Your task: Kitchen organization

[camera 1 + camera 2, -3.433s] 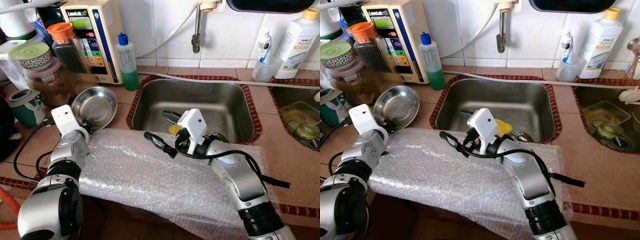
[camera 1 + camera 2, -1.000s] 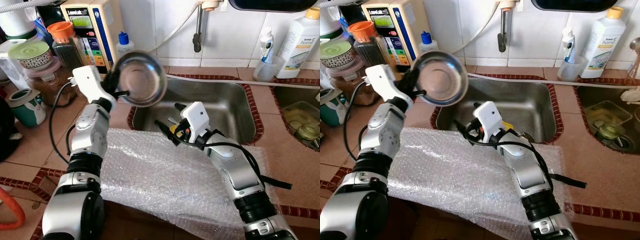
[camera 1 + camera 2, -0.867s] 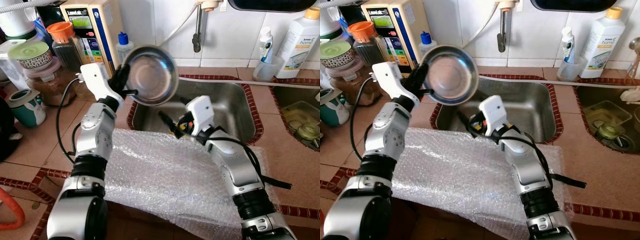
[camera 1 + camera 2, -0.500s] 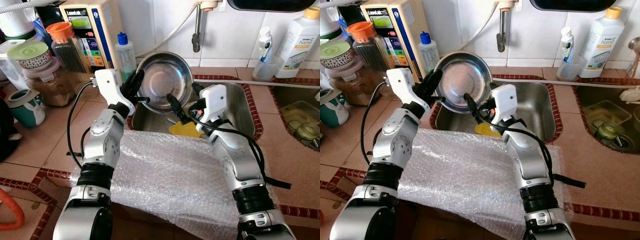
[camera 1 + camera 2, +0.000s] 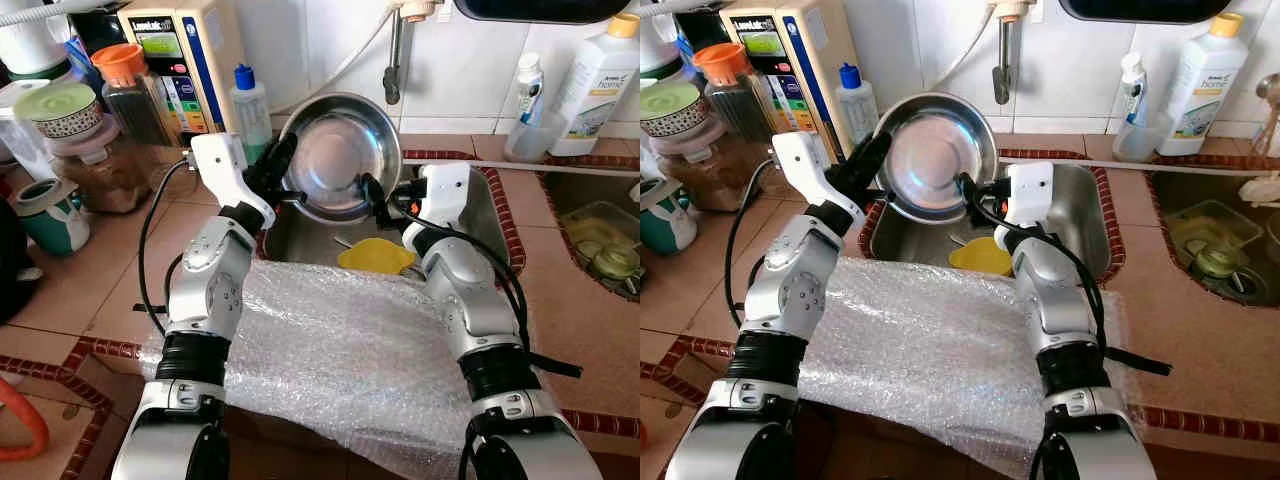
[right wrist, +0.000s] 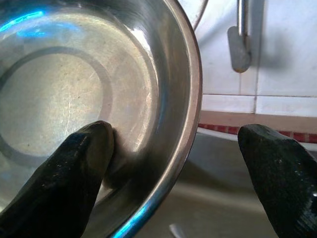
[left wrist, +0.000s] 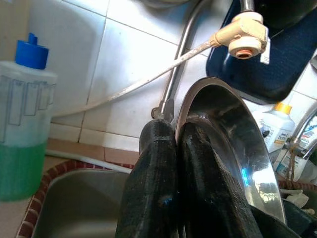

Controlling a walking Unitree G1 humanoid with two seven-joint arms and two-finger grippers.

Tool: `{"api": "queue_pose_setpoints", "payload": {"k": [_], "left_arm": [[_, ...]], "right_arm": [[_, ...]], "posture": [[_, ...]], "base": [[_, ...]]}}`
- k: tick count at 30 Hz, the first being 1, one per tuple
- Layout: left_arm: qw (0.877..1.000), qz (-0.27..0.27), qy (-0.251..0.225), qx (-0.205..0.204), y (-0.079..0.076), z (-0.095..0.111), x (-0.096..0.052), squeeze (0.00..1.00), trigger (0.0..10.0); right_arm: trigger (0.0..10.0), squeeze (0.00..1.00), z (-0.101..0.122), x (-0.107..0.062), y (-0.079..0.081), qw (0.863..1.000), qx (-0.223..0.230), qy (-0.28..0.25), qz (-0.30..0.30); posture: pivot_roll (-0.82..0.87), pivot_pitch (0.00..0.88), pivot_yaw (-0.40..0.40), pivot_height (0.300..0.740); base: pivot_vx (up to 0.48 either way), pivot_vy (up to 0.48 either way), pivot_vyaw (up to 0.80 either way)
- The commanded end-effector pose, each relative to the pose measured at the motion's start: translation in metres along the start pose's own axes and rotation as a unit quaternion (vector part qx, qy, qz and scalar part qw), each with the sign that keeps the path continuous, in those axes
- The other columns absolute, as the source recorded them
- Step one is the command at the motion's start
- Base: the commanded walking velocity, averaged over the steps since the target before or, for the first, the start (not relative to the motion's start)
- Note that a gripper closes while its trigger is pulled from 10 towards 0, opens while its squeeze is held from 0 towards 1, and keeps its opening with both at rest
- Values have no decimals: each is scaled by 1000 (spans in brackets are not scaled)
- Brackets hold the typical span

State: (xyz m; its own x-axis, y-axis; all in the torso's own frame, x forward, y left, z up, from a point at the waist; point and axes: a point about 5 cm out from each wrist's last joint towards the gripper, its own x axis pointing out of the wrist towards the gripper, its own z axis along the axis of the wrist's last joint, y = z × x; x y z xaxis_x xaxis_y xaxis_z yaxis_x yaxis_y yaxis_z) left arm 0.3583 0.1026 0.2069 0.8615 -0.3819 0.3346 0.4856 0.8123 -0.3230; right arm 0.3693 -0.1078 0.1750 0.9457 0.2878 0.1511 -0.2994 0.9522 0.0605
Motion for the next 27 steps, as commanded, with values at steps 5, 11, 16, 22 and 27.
{"api": "queue_pose_setpoints", "payload": {"k": [5, 11, 16, 22, 27], "left_arm": [[1000, -19, 1, -3, -5, 1, -3, 0, 0], [1000, -19, 7, -1, -3, 0, -6, 0, 0], [1000, -20, 8, -2, -3, 1, -6, 0, 0], [1000, -24, 8, -4, -5, 1, -5, 0, 0], [1000, -22, 9, -4, -4, 1, -5, 0, 0]], "right_arm": [[0, 0, 8, 8, 5, 1000, 1, -18, 3], [0, 0, 5, 8, 4, 1000, 24, -20, 0], [0, 0, 5, 7, 1, 998, 61, -26, -5], [10000, 0, 4, 6, -1, 996, 85, -24, 0], [7529, 0, 5, 5, -1, 994, 100, -31, 13]], "posture": [[109, 23, 107, 740], [112, 24, 108, 740], [108, 24, 114, 740], [105, 23, 112, 740], [104, 23, 109, 740]], "base": [[0, 0, 0], [0, 0, 0], [0, 0, 0], [0, 0, 0], [0, 0, 0]]}}
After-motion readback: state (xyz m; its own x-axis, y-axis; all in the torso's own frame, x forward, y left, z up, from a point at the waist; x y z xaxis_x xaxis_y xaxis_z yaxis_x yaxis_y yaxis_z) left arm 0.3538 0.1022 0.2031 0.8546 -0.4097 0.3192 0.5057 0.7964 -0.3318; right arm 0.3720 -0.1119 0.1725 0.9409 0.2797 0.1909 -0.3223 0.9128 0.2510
